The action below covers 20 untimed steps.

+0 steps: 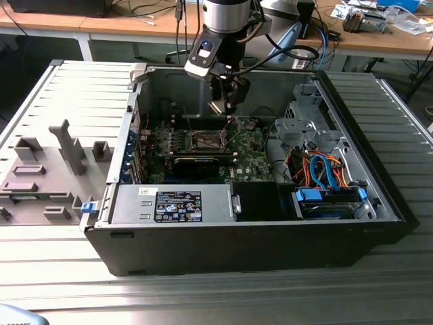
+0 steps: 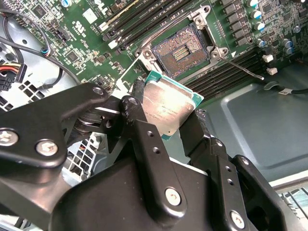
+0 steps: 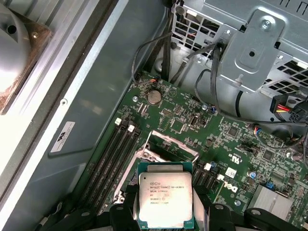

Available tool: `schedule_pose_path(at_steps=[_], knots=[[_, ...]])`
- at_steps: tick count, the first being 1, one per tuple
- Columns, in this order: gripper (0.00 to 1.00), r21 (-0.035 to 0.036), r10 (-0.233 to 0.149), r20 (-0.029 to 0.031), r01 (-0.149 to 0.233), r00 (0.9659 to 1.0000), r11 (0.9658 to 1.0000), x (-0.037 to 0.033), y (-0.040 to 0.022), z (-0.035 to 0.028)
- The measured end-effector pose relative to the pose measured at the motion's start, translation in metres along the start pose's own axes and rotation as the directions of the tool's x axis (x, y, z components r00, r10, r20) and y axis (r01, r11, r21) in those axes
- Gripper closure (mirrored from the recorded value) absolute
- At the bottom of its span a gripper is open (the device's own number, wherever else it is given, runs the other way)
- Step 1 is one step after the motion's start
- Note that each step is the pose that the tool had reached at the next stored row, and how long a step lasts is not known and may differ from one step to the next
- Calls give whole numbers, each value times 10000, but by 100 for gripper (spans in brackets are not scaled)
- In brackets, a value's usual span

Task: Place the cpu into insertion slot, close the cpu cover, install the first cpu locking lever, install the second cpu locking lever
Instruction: 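Place the cpu into insertion slot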

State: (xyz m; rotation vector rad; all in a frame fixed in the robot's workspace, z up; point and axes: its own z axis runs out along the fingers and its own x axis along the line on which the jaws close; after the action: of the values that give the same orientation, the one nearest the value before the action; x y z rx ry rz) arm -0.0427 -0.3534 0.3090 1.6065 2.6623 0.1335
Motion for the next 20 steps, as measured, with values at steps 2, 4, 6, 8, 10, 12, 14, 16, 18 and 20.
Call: schedule_pose_path(at_steps=[2,4,6,8,10,12,14,16,18,20], knots=[[46,0,13,0,-13,10000,10000,0,0,0],[46,0,28,2,-28,10000,10000,0,0,0],[46,-1,56,5,-56,10000,10000,0,0,0],[46,-2,71,6,-71,10000,10000,0,0,0],[46,-2,87,7,-87,10000,10000,0,0,0],[46,-2,119,10,-119,9999,9999,0,0,0],[46,-3,143,13,-143,9999,9999,0,0,0],[46,-3,169,15,-169,9999,9999,0,0,0],[46,-4,185,16,-185,9998,9998,0,0,0],[46,-4,199,17,-199,9998,9998,0,0,0]])
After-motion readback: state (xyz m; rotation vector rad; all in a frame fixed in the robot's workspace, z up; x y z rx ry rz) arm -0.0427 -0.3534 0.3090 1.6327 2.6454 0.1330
